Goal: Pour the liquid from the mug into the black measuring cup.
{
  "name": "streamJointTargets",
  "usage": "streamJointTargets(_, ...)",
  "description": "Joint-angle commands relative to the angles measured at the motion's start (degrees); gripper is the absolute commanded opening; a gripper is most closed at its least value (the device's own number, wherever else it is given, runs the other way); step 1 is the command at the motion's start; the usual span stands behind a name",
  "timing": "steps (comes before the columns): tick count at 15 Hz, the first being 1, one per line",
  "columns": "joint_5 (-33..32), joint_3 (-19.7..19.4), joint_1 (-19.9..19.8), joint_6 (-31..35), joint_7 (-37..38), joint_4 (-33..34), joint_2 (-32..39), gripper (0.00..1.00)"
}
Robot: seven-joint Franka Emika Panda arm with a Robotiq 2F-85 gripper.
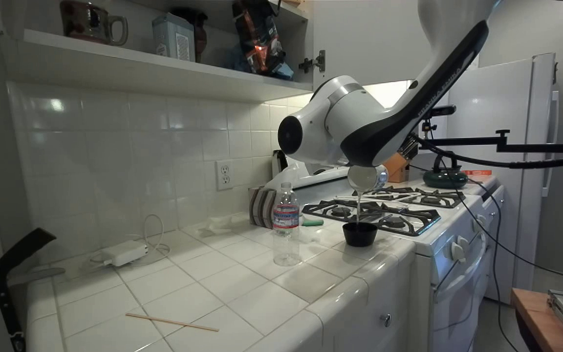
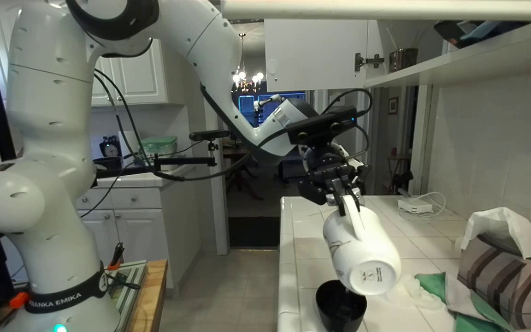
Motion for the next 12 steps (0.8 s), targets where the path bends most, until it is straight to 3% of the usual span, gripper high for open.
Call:
streamJointTargets(1, -2.98, 0.59, 0.7, -3.47, 0.25, 1.11, 1.38, 0.04)
streamJointTargets(12, -6.84, 1.21, 1.7, -8.91, -0.35, 0.99, 3.92, 0.04)
